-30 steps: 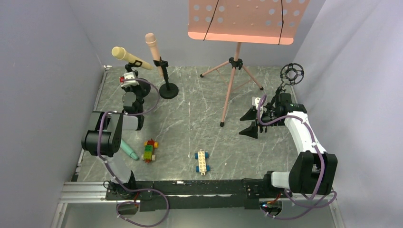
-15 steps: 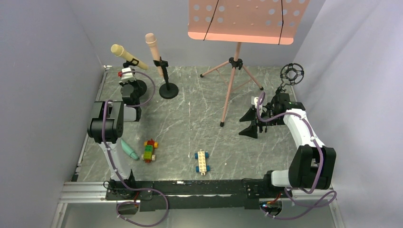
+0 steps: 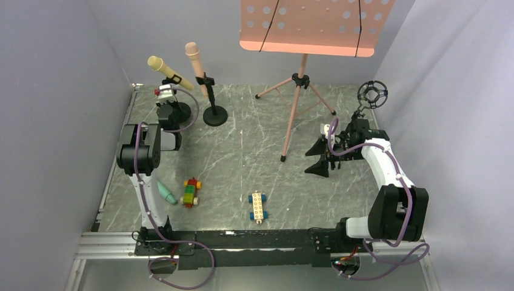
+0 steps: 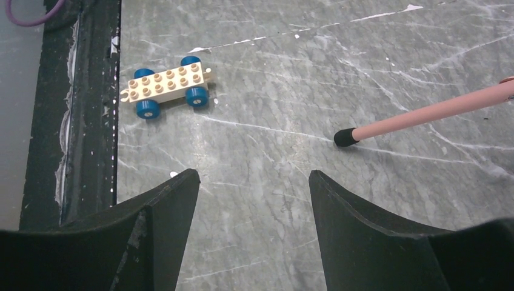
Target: Attach the microphones to the stand
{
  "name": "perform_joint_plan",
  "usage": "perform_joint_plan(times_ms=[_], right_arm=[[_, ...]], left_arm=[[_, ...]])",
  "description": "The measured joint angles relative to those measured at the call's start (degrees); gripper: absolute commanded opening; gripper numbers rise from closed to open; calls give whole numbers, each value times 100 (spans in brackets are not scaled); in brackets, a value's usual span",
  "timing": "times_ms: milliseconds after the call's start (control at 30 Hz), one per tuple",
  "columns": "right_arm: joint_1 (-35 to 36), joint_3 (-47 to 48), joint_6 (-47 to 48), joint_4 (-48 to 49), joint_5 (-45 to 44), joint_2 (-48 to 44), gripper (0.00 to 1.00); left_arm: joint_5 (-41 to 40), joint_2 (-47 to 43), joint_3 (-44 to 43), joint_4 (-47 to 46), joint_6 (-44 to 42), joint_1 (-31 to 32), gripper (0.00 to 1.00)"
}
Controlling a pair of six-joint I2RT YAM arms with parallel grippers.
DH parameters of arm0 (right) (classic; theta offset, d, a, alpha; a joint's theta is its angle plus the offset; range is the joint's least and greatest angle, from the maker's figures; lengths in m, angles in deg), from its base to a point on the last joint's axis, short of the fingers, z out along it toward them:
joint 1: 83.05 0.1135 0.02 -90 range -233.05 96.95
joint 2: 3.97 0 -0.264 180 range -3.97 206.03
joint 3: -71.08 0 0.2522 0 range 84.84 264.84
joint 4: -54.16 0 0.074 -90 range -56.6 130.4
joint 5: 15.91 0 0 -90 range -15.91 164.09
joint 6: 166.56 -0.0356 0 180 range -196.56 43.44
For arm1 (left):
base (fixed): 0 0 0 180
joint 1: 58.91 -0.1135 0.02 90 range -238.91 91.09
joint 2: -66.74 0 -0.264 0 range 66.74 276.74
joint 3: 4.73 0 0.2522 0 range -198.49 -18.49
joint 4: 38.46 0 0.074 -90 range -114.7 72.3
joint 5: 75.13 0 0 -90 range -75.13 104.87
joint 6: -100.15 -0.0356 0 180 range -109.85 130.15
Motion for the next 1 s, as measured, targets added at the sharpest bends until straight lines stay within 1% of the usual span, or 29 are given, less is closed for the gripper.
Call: perform_joint_plan(times_ms=[200, 400, 700, 867, 1000], right_arm=[[0, 46, 76, -74, 0, 0, 72], [0, 85, 103, -101, 0, 0, 72], [-2, 94, 118, -116, 0, 4, 73], [-7, 94, 118, -116, 0, 4, 73], [-13, 94, 120, -118, 0, 2, 73]], left_arm=[[-26, 146, -55, 149, 24, -87, 14], [-24, 179, -214, 264, 28, -103, 32], [0, 195, -282, 107, 57, -70, 43], [-7, 192, -260, 13, 72, -76, 61], [-11, 50, -11, -118, 94, -118, 75]])
